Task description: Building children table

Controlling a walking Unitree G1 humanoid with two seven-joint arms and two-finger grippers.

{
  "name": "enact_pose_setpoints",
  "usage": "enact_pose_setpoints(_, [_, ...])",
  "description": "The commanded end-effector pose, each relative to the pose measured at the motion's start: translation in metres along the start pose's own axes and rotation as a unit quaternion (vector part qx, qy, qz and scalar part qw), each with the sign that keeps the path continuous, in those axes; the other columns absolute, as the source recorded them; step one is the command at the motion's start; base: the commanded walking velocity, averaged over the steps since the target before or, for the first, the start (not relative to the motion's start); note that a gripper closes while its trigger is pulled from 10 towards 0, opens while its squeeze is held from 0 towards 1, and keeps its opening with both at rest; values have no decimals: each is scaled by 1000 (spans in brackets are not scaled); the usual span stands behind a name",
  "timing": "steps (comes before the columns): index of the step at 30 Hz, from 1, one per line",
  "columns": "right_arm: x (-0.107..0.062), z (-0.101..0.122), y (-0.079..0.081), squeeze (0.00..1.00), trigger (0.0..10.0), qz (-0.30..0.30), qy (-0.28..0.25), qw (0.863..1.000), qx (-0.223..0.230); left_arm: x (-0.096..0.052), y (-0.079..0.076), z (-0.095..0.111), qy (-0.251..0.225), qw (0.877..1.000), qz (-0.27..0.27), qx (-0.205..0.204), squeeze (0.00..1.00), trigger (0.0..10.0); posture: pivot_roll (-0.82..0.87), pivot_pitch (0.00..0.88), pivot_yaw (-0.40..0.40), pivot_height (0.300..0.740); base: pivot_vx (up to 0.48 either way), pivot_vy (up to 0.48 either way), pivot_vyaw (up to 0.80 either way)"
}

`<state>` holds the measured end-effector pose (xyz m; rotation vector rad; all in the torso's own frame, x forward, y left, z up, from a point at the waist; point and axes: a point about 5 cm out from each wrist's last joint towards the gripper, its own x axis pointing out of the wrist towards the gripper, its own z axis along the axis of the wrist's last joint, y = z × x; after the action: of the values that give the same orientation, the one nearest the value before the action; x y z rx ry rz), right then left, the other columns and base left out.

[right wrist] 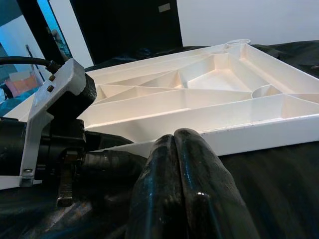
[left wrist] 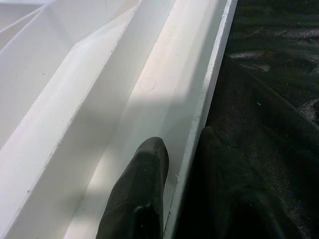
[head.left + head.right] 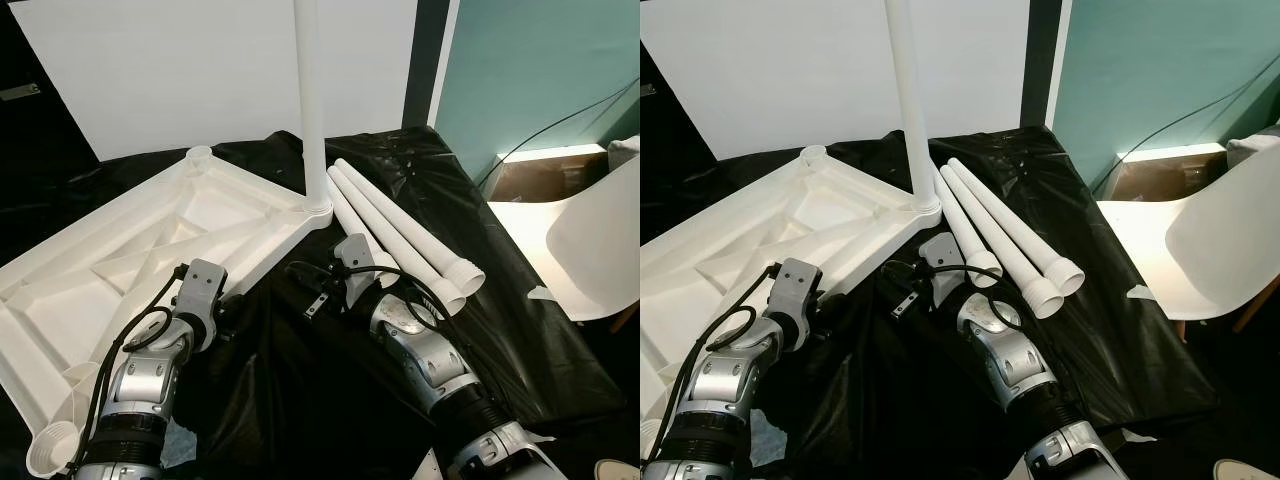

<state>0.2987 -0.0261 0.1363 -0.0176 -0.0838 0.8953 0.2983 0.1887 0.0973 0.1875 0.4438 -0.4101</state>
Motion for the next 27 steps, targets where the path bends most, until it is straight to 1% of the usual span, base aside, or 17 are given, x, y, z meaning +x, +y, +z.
enact_pose_setpoints(1, [0,-2,1,0,10000,0,2,1000,2,5,-14,-14,31,999,-39,-16,0,0,127,0,44,740,0,0,0])
enact_pose_setpoints(3, [-1,-2,0,0,10000,-2,2,1000,3,16,-25,-8,19,998,-14,-63,0,0,128,0,44,740,0,0,0])
enact_pose_setpoints(6, [-1,-2,0,0,10000,-3,2,1000,3,24,-28,-2,9,996,13,-93,0,0,127,0,45,740,0,0,0])
enact_pose_setpoints(8, [-1,-2,0,0,10000,-4,2,1000,3,36,-30,6,-3,988,81,-132,0,0,124,0,45,740,0,0,0])
enact_pose_setpoints(9, [-1,-2,0,0,10000,-4,2,1000,3,36,-30,6,-3,988,81,-132,0,0,124,0,45,740,0,0,0])
enact_pose_setpoints(11, [-1,-2,0,0,10000,-5,2,1000,3,40,-25,8,-7,979,151,-140,0,0,121,0,46,740,0,0,0])
enact_pose_setpoints(15, [-1,-2,-1,0,10000,-6,2,1000,2,41,-23,8,-8,973,178,-148,0,0,121,0,46,740,0,0,0])
enact_pose_setpoints(16, [-1,-2,-1,0,10000,-8,1,1000,2,40,-20,7,-9,962,218,-164,0,0,114,0,51,740,0,0,0])
enact_pose_setpoints(18, [-1,-2,-1,0,10000,-8,1,1000,2,40,-20,7,-9,962,218,-164,0,0,114,0,51,740,0,0,0])
enact_pose_setpoints(19, [-1,-2,-1,0,10000,-9,1,1000,2,39,-18,6,-9,955,238,-177,0,0,113,0,51,740,0,0,0])
enact_pose_setpoints(20, [-1,-2,-1,0,10000,-9,1,1000,2,39,-18,6,-9,955,238,-177,0,0,113,0,51,740,0,0,0])
enact_pose_setpoints(21, [-1,-2,-1,0,10000,-9,1,1000,2,39,-18,5,-8,945,259,-199,0,0,113,0,51,740,0,0,0])
enact_pose_setpoints(22, [-1,-2,-1,0,10000,-9,1,1000,2,39,-18,5,-8,945,259,-199,0,0,113,0,51,740,0,0,0])
enact_pose_setpoints(23, [-1,-2,-1,0,10000,-9,1,1000,2,38,-18,4,-12,934,280,-222,0,0,114,0,50,740,0,0,0])
enact_pose_setpoints(24, [-1,-2,-1,0,10000,-9,1,1000,2,38,-18,4,-12,934,280,-222,0,0,114,0,50,740,0,0,0])
enact_pose_setpoints(25, [-1,-2,-1,0,10000,-9,2,1000,2,39,-20,7,-29,920,288,-264,0,0,115,0,49,740,0,0,0])
enact_pose_setpoints(27, [-1,-2,-1,0,10000,-9,2,1000,2,39,-20,7,-29,920,288,-264,0,0,115,0,49,740,0,0,0])
